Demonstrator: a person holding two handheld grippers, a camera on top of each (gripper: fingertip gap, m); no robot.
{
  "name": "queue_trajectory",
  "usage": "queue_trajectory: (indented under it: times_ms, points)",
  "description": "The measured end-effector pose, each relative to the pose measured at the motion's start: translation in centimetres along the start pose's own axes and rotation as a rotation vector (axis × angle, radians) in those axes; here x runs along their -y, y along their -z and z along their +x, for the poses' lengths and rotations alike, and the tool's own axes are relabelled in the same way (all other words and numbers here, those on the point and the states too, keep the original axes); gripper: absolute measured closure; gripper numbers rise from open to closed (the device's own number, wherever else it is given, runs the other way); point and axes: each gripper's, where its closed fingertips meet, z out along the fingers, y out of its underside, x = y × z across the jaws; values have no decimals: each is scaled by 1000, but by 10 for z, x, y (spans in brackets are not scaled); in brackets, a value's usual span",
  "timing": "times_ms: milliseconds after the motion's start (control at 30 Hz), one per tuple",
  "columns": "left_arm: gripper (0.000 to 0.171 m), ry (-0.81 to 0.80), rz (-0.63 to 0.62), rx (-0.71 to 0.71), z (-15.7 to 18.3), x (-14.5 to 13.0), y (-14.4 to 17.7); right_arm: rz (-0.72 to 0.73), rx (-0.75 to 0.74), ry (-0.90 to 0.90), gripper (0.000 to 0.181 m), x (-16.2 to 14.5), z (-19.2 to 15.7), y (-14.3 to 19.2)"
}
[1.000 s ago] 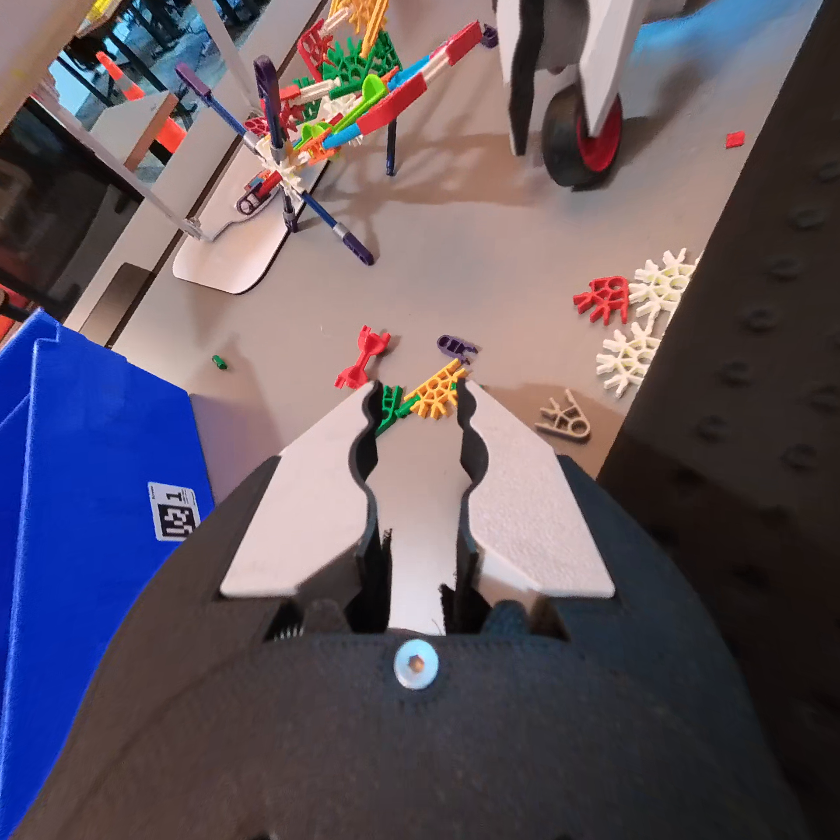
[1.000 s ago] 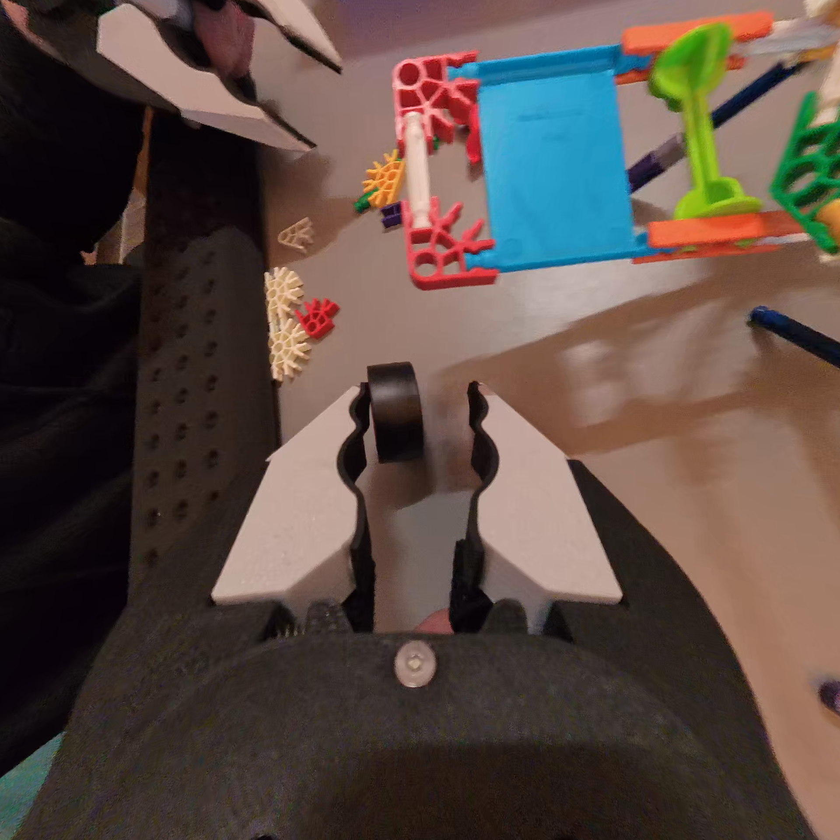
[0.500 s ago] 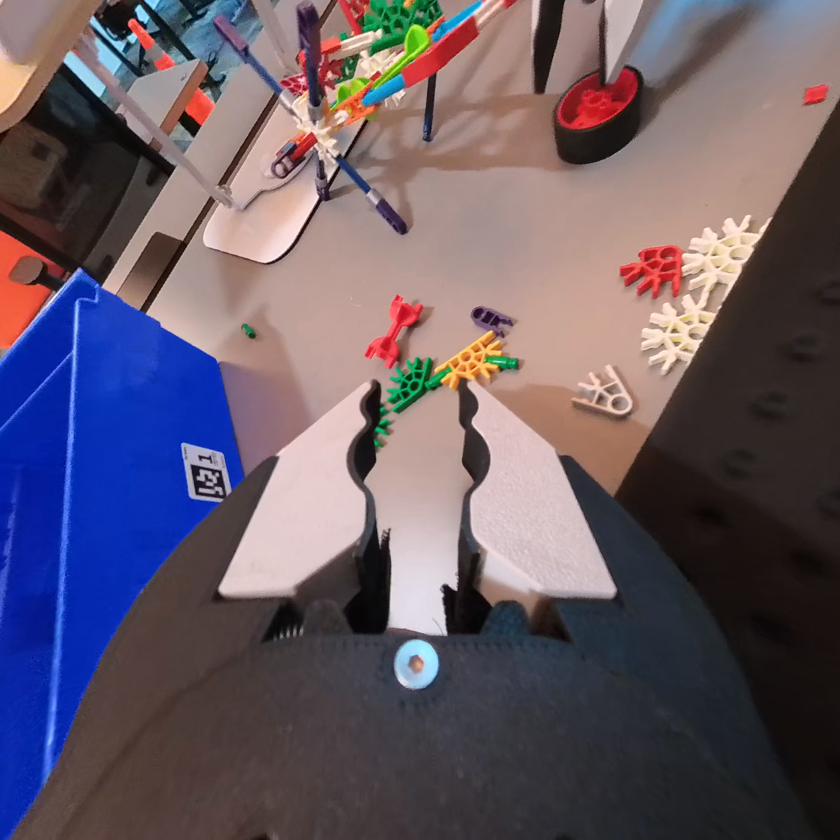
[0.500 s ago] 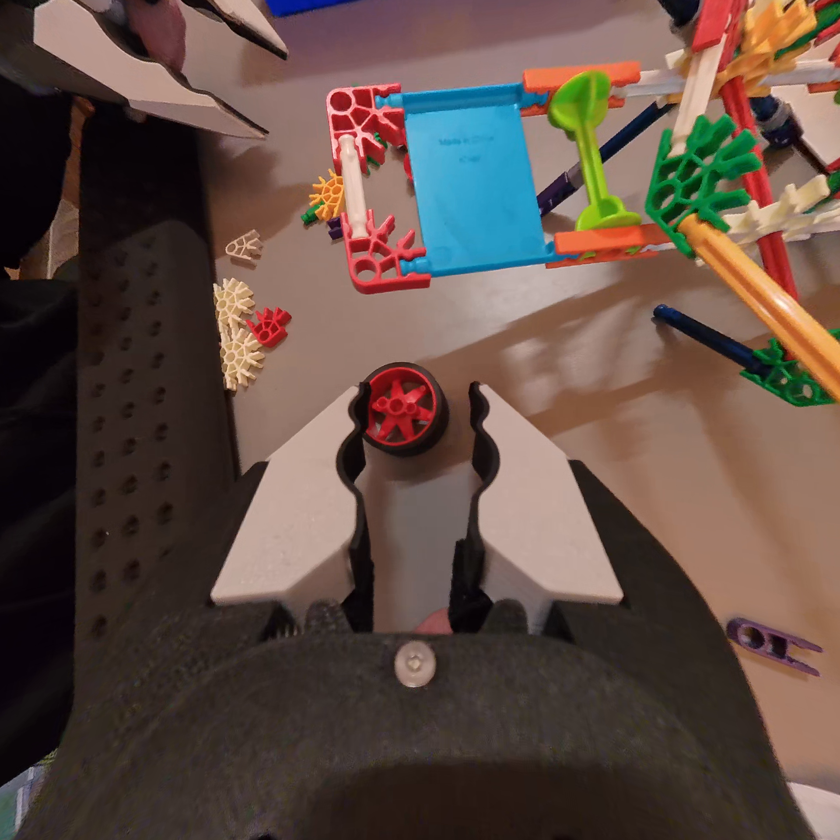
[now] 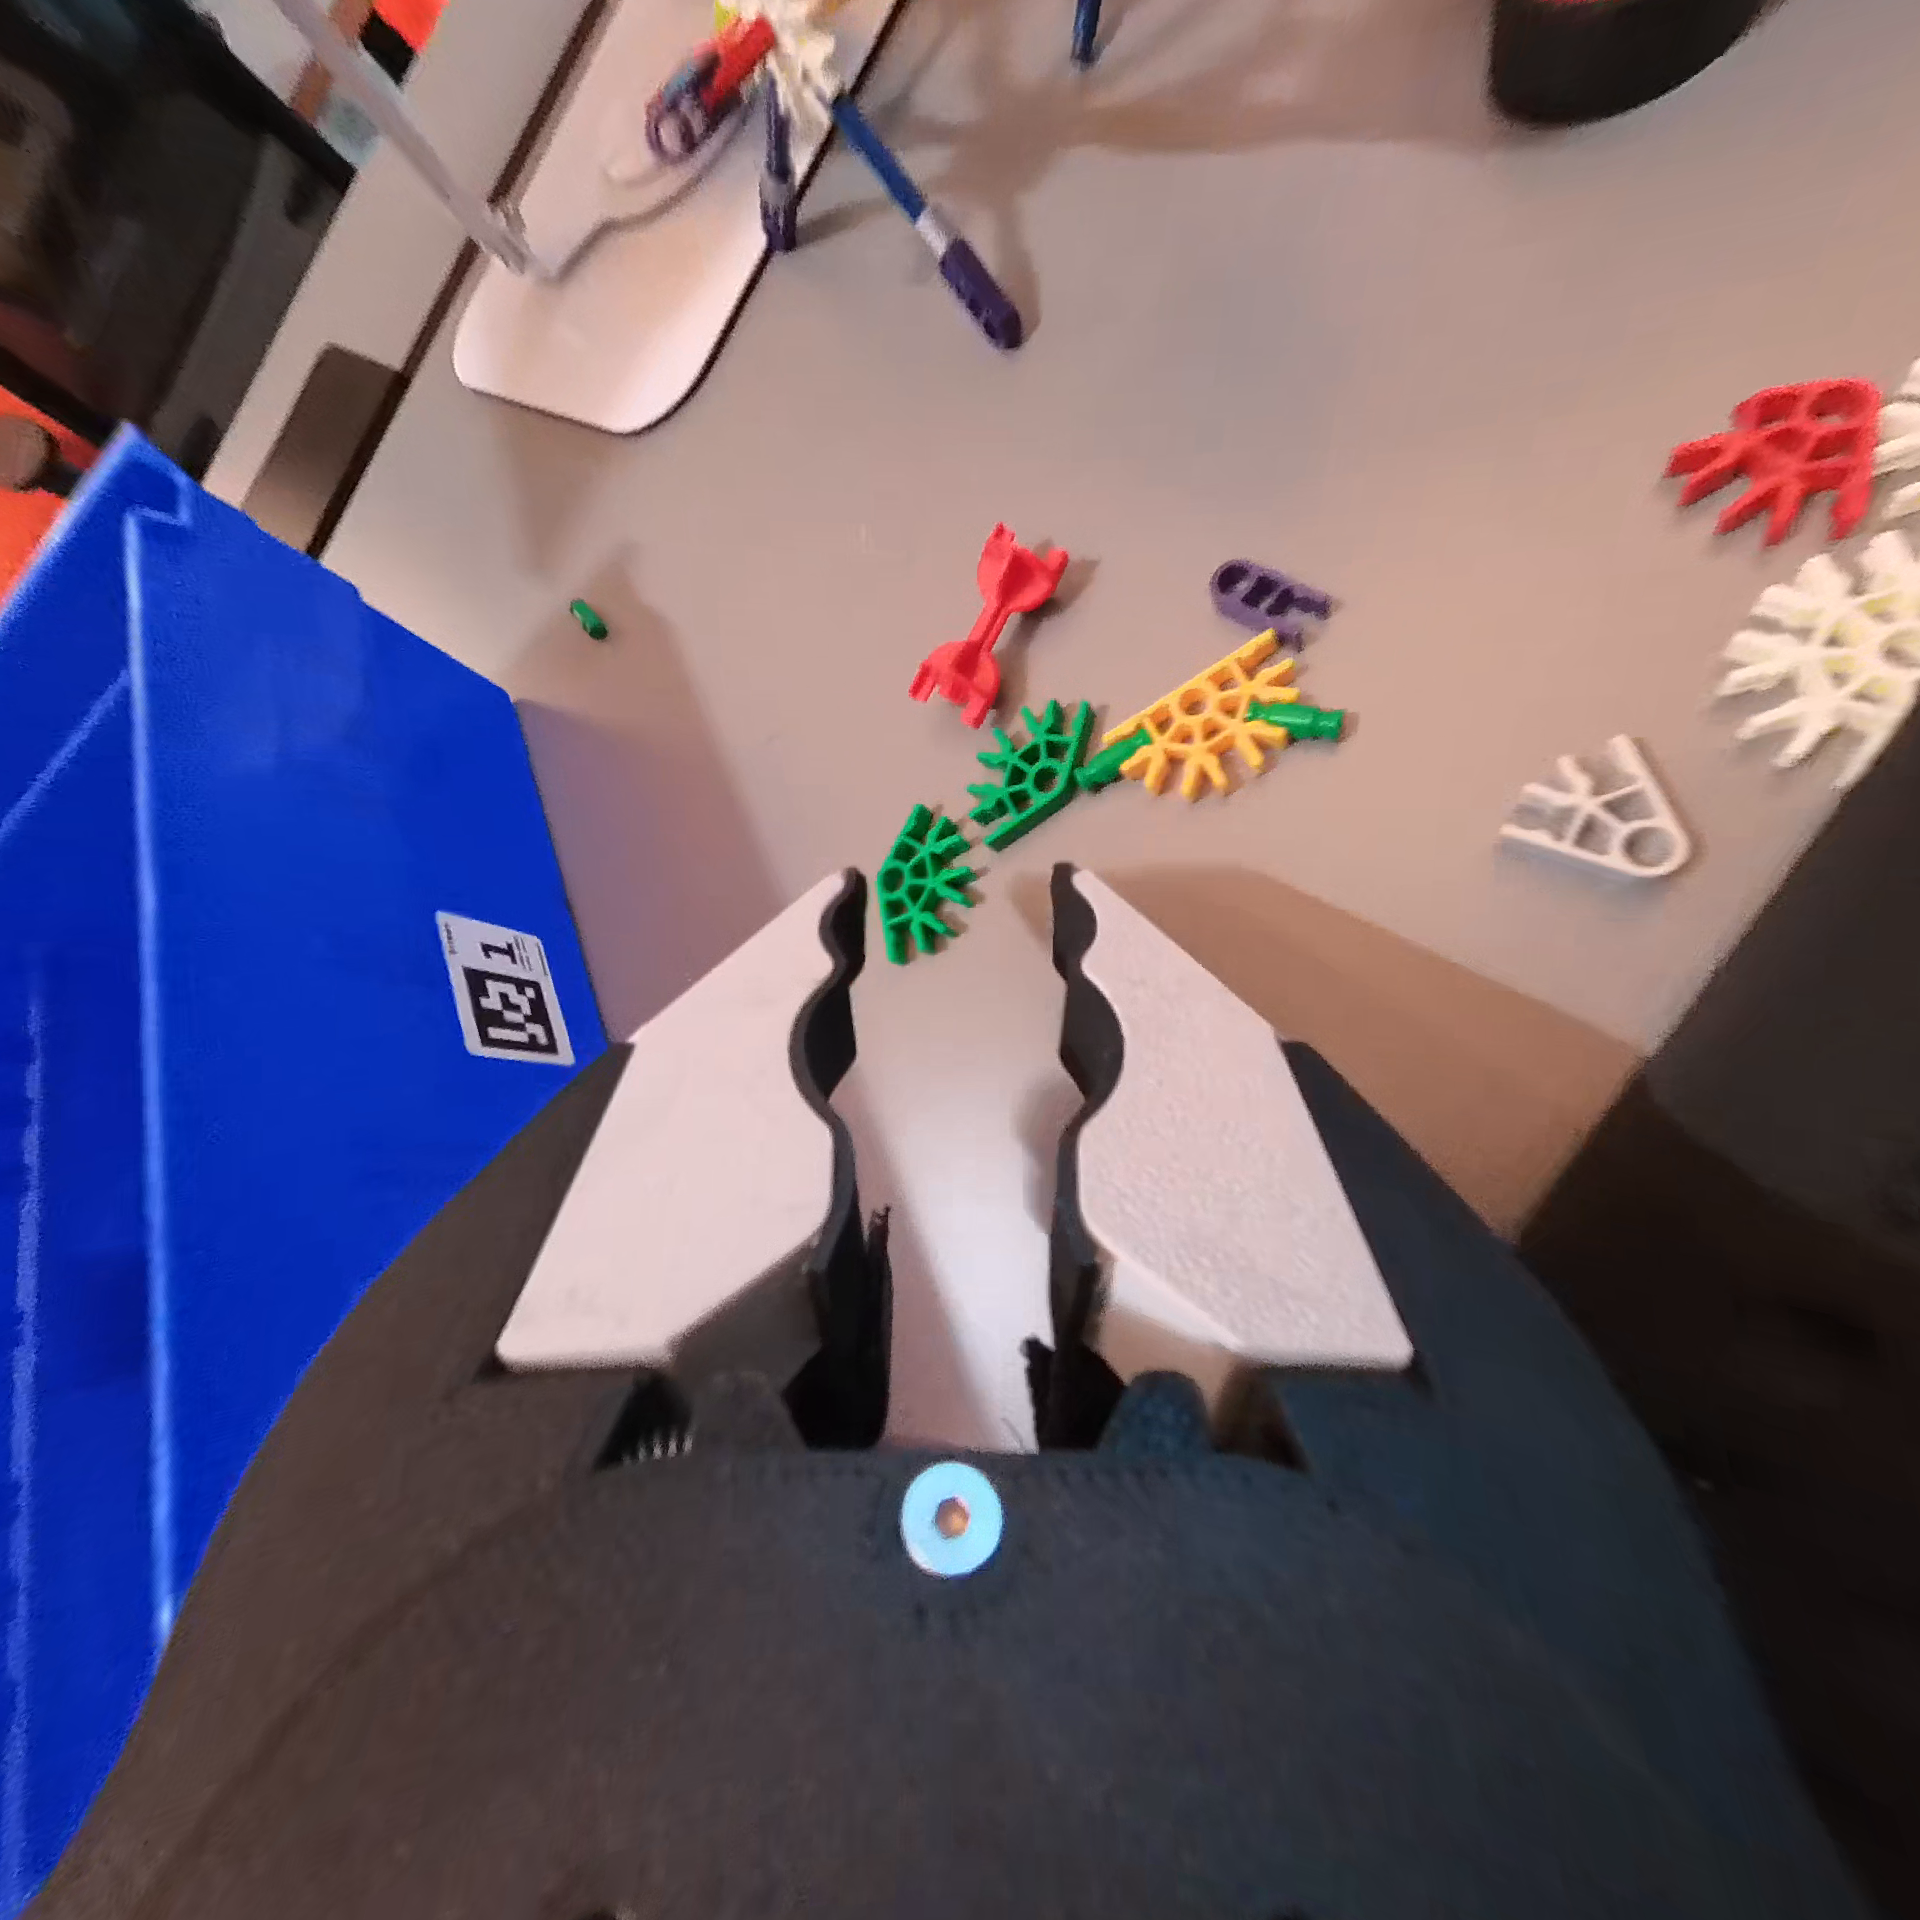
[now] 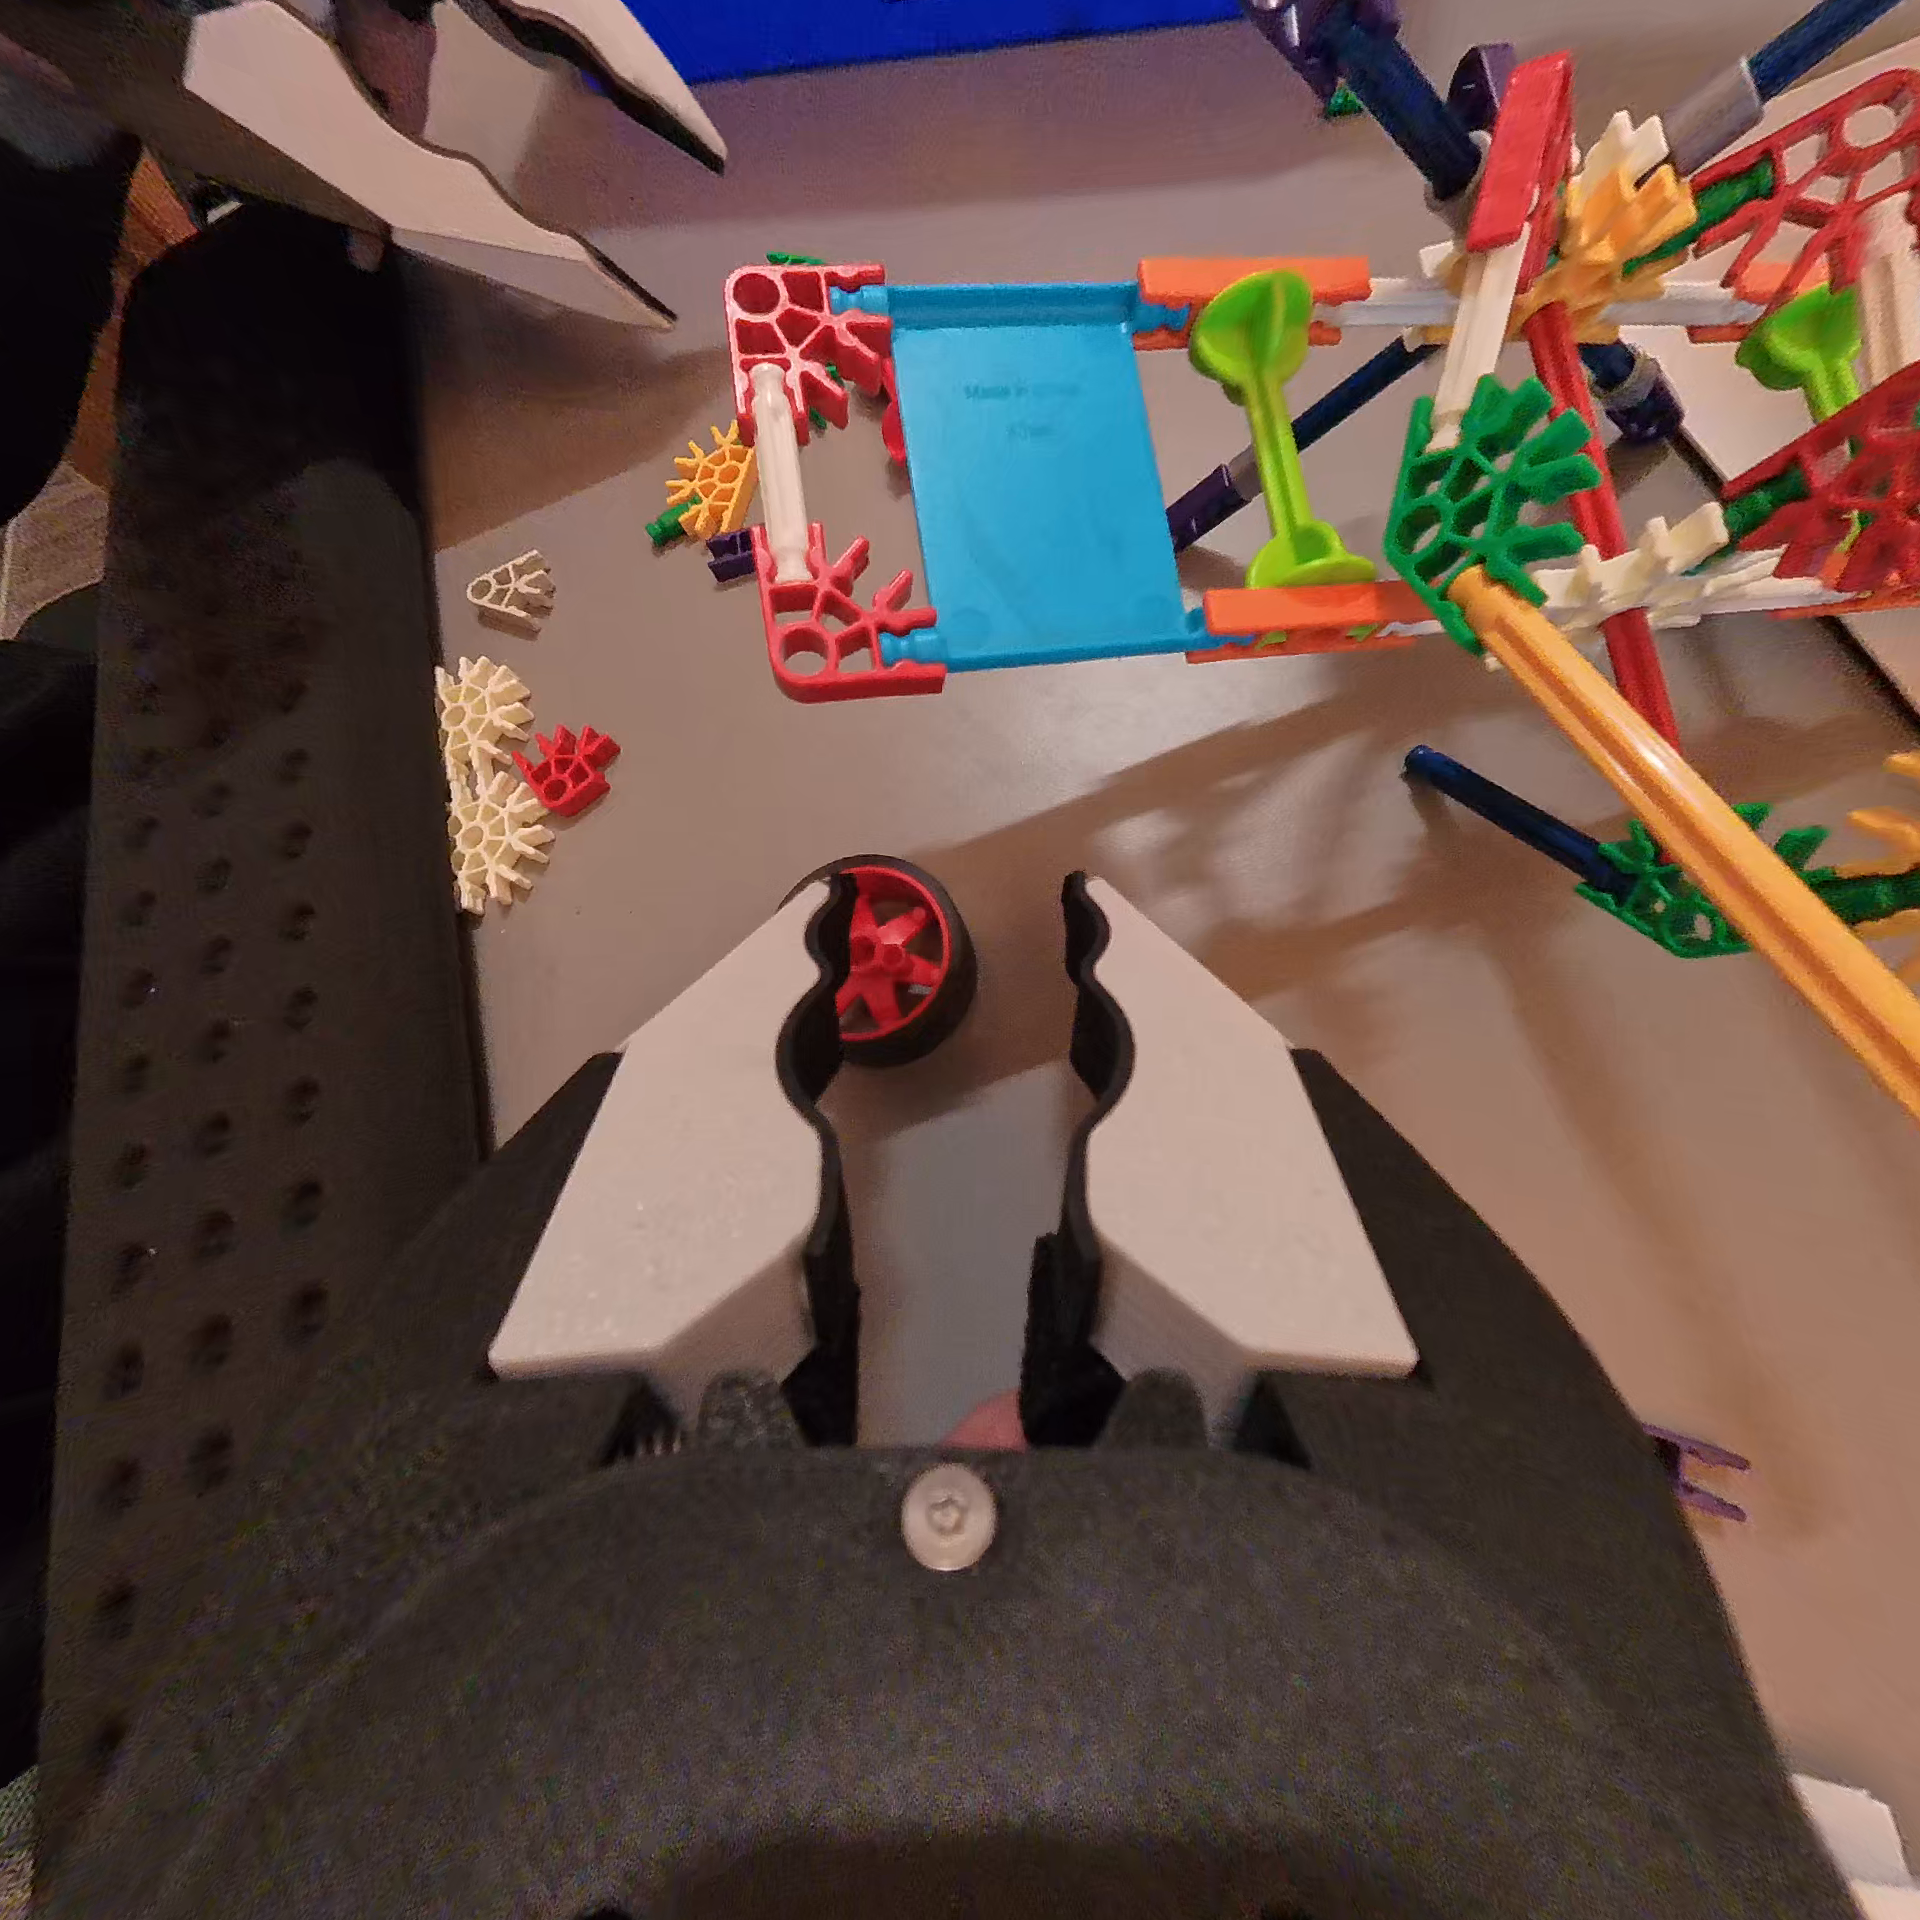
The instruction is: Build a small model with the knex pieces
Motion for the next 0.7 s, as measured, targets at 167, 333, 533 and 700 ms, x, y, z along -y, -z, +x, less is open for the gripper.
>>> queue_trajectory:
  times_ms: [167,333,533,700]
  points:
    - [137,65,-77,-23,-6,-16,-16,13,-15,9,144,3,2,5]
    - [156,189,-73,-82,-7,-19,-23,36,-38,8,144,8,6,14]
    - [161,193,-71,-90,-8,-16,-27,100,-93,-32,147,17,20,29]
    - [165,163,-67,-80,-6,-13,-26,92,-97,-12,147,17,17,28]
